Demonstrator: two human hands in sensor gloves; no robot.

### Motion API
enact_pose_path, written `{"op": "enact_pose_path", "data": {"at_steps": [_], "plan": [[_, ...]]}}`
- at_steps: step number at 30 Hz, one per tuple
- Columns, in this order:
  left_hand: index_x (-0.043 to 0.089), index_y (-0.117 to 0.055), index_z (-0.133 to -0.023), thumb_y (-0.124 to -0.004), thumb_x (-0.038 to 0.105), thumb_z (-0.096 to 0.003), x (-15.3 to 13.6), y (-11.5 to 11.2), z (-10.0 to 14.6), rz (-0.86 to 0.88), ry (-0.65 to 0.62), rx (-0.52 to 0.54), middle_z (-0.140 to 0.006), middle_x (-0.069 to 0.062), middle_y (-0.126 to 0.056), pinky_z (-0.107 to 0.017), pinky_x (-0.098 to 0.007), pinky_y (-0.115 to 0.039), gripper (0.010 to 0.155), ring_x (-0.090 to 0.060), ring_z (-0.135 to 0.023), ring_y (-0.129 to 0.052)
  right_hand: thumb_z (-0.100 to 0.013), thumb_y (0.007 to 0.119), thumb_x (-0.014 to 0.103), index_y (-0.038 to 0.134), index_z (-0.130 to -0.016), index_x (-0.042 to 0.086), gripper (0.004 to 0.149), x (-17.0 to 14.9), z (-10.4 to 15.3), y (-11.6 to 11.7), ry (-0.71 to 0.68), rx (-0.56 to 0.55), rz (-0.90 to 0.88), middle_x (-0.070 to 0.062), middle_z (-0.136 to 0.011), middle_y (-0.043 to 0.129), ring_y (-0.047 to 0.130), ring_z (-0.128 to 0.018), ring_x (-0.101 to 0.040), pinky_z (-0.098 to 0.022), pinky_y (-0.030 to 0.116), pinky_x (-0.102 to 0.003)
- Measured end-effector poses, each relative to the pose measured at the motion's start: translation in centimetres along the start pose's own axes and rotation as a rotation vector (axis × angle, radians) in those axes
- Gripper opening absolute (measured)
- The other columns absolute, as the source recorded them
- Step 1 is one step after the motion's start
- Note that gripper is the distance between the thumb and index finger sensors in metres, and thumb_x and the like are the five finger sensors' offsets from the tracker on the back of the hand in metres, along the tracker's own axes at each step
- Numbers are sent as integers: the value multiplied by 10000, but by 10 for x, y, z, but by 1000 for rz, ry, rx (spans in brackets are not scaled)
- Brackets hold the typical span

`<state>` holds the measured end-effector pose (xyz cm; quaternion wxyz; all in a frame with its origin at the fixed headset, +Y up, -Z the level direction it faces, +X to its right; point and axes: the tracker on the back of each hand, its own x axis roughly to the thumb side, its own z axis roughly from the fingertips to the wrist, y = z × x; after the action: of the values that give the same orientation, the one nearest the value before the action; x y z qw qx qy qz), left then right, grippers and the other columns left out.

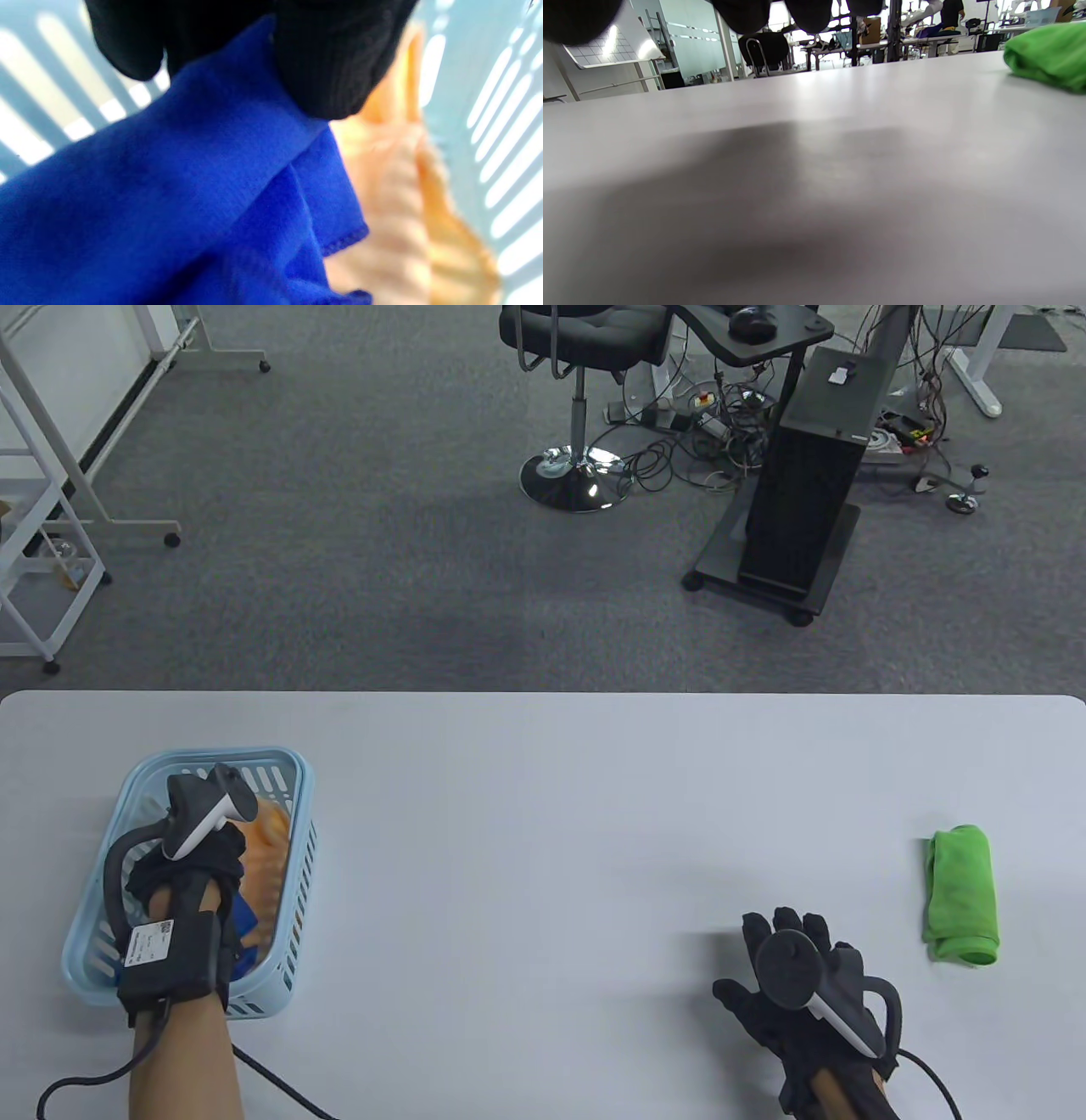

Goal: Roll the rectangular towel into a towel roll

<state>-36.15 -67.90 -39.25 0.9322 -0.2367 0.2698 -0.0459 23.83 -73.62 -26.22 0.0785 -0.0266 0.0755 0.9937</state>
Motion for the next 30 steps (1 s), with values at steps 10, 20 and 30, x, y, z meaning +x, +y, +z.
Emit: {"op": "enact_pose_path", "data": {"at_steps": [10,20,30], "plan": [[499,-701,-929,-887,361,-397,12,83,98,111,-68,354,-931,-48,-874,-633,-569,-722,580,-310,-799,-946,-292,687,639,431,-1059,223,909,-1,1,-2,-12,-12,-26,-146,-1091,341,326,-1014,-424,-690,335,-689],[420,-734,-912,-866,429,-401,72,104,248,155,-422,701,-884,-42,-920,-609,-554,-750,528,-293,-745,-980,-297,685,634,432,-1059,227,901,3,1,-1,-32,-9,-53,-141,-1093,338,323,-1019,-419,-694,331,-687],[372,-763,-892,-854,455,-392,148,18,259,369,-801,448,-840,-49,-982,-557,-539,-794,515,-289,-686,-1032,-300,682,629,441,-1058,220,894,2,2,1,-40,-13,-54,-145,-1090,342,332,-1015,-420,-691,336,-687]]}}
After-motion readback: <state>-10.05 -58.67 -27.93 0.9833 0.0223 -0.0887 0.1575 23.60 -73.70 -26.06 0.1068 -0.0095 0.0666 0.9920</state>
